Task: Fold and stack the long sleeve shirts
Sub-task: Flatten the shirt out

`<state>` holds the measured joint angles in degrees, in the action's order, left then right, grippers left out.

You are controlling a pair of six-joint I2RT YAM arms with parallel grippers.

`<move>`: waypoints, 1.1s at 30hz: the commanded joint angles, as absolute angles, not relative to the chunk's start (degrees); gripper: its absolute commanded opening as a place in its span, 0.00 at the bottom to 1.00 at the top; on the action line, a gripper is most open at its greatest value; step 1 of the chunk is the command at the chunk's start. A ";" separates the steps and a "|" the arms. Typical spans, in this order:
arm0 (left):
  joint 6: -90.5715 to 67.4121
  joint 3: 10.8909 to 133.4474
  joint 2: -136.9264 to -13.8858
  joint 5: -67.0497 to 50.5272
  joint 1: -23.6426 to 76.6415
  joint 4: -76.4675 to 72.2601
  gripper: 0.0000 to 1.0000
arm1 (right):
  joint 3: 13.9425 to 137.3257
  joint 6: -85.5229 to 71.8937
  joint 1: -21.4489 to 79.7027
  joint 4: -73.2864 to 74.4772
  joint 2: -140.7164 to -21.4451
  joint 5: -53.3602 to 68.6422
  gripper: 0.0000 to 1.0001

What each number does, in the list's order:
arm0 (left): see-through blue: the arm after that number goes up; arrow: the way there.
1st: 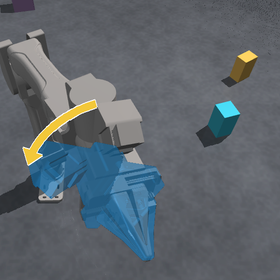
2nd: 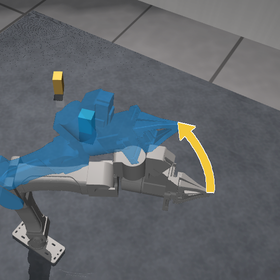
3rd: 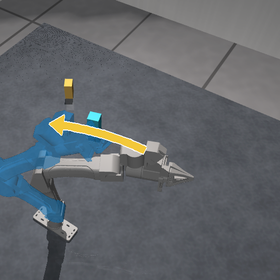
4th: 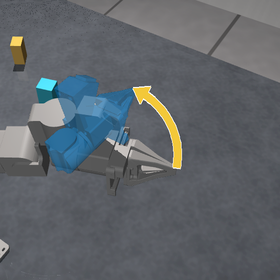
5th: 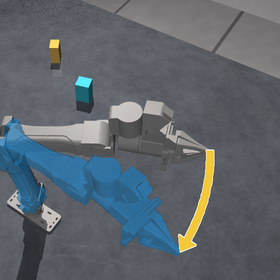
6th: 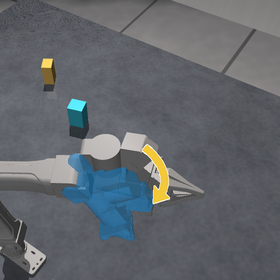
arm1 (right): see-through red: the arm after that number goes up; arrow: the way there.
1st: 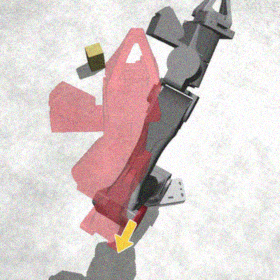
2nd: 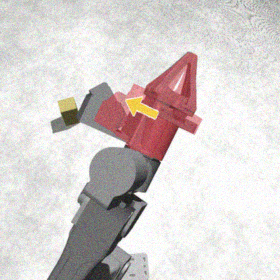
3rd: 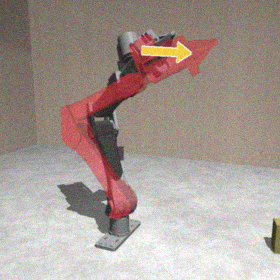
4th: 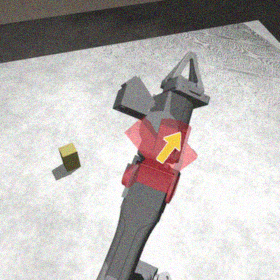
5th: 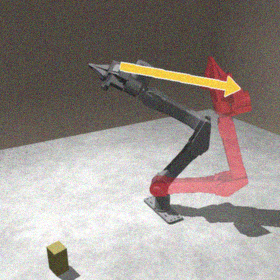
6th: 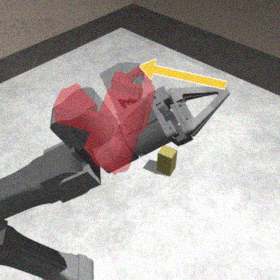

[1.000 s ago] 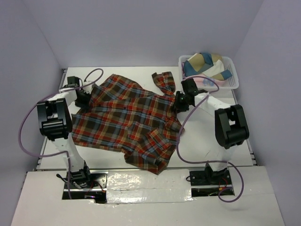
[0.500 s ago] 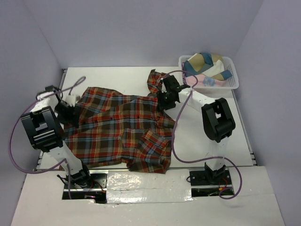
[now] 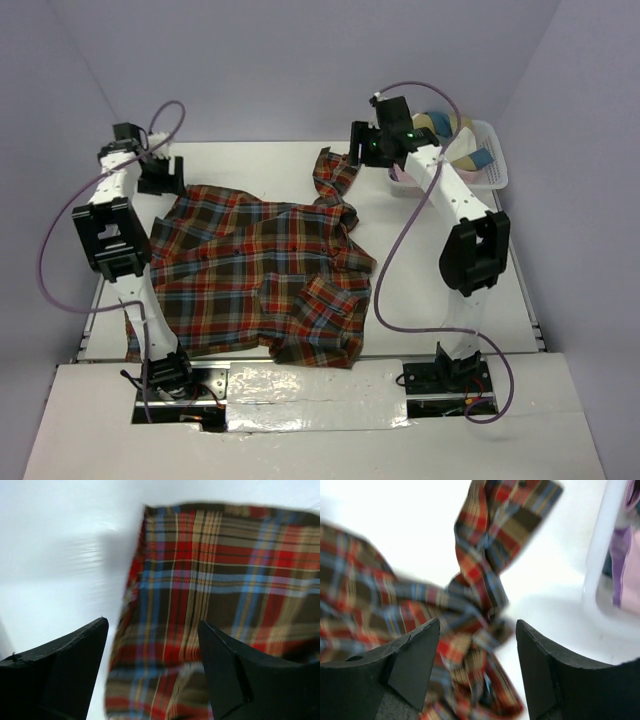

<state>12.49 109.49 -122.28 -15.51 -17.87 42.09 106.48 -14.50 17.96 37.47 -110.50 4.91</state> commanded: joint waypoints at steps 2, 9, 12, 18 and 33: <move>8.08 110.74 -126.64 -10.29 -15.21 39.91 0.87 | 113.72 -21.09 18.54 42.36 -121.61 -3.32 0.71; 7.65 113.03 -131.74 -10.02 -13.45 36.65 0.88 | 132.33 -27.50 19.33 47.37 -138.59 -3.69 0.71; 7.12 113.55 -133.33 -8.44 -13.45 35.51 0.94 | 134.64 -29.35 19.77 46.94 -142.29 -2.64 0.71; 5.72 117.94 -138.60 -10.45 -13.36 37.70 0.93 | 134.99 -32.17 19.95 45.26 -146.15 -0.45 0.70; 3.52 111.56 -130.10 -23.55 -15.89 27.81 0.00 | 130.52 -31.12 16.09 26.55 -136.07 6.96 0.00</move>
<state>4.25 114.43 -136.33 -19.16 -13.72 32.86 130.23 -33.34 18.28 35.00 -146.52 8.58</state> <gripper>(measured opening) 0.029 0.011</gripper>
